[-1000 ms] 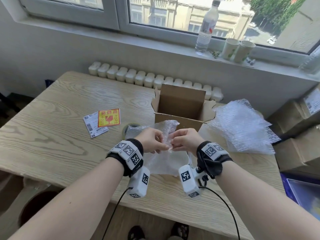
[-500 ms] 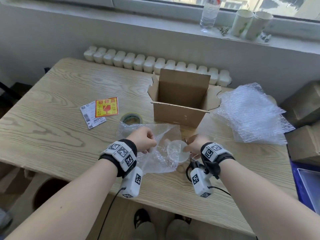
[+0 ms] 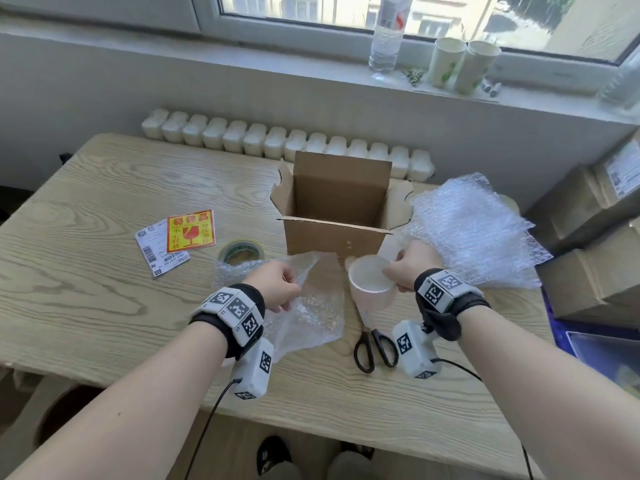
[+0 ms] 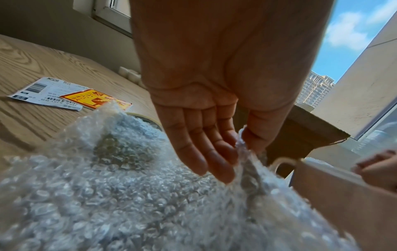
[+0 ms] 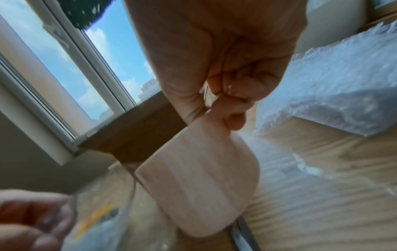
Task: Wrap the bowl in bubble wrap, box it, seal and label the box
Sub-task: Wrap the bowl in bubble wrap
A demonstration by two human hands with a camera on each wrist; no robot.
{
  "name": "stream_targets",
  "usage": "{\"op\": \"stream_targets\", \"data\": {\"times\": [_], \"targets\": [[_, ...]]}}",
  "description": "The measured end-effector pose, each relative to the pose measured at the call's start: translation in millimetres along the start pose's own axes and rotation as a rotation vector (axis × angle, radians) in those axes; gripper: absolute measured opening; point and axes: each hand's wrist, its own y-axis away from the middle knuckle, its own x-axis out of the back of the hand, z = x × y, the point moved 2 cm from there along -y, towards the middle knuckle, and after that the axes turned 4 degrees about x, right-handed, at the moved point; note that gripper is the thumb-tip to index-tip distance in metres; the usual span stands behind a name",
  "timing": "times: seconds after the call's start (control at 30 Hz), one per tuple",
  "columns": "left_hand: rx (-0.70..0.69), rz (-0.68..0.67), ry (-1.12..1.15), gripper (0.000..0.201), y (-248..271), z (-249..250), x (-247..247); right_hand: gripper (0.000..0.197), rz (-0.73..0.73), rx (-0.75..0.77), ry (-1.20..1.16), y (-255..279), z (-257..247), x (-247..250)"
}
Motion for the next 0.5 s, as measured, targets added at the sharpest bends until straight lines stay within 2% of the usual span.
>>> {"op": "stream_targets", "data": {"times": [0.07, 0.17, 0.3, 0.5], "targets": [[-0.025, 0.003, 0.004, 0.005, 1.0, 7.8, -2.0, 0.007, 0.017, -0.002, -0.066, 2.6, -3.4, 9.9], [-0.053, -0.003, 0.022, 0.008, 2.0, 18.7, -5.8, 0.012, -0.045, -0.022, -0.148, 10.3, -10.4, 10.1], [-0.084, -0.016, 0.068, 0.011, 6.6, 28.4, -9.6, 0.014, -0.095, -0.004, -0.155, 17.5, -21.2, -10.2], [-0.126, -0.058, 0.125, 0.009, 14.9, 29.7, -14.6, 0.007, -0.130, 0.033, -0.117, 16.9, -28.7, -49.4]]}}
